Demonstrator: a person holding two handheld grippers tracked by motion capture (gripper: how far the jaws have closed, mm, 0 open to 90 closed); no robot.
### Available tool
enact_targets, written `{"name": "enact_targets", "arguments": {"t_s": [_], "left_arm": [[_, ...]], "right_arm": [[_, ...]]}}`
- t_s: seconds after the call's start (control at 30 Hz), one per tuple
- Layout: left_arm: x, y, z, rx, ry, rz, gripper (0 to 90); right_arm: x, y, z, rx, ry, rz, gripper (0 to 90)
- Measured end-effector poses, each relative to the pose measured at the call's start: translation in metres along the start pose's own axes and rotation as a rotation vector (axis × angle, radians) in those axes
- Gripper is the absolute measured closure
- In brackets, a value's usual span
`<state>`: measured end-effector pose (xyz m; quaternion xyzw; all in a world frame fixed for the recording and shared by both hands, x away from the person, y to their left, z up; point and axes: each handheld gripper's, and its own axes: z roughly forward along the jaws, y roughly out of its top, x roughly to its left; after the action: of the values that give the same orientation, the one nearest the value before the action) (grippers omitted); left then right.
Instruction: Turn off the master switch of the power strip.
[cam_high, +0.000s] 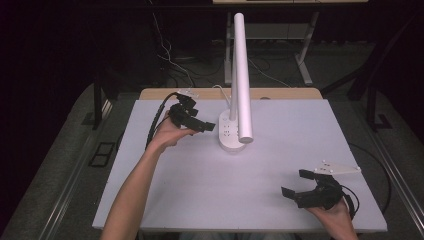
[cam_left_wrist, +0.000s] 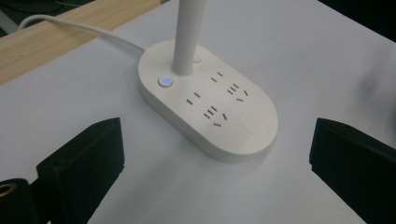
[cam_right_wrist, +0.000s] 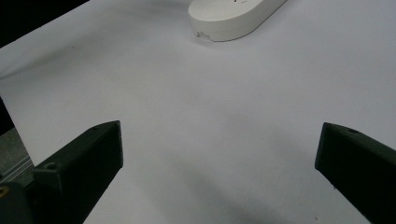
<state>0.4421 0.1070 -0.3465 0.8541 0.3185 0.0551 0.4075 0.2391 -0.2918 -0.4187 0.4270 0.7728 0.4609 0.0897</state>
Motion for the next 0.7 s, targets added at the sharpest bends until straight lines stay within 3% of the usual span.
{"name": "enact_targets", "arguments": {"t_s": [0.13,0.3,0.4,0.63,0.7], "left_arm": [[0.003,0.006,0.005,-0.023,-0.011,-0.013,2.5],[0.007,0.014,0.01,-0.026,0.012,-0.022,3.0],[0.008,0.017,0.012,-0.016,0.019,-0.005,4.6],[0.012,0.02,0.022,-0.013,0.016,-0.042,5.1],[0.014,0.021,0.025,-0.004,0.02,-0.034,5.7]], "right_arm": [[0.0,0.0,0.0,0.004,0.001,0.004,0.3],[0.001,0.0,0.0,0.003,0.003,-0.003,0.3],[0.001,-0.001,-0.001,0.002,0.002,-0.004,0.3],[0.001,-0.001,-0.002,-0.001,0.005,-0.002,0.2],[0.001,-0.001,-0.002,-0.002,0.006,-0.001,0.2]]}}
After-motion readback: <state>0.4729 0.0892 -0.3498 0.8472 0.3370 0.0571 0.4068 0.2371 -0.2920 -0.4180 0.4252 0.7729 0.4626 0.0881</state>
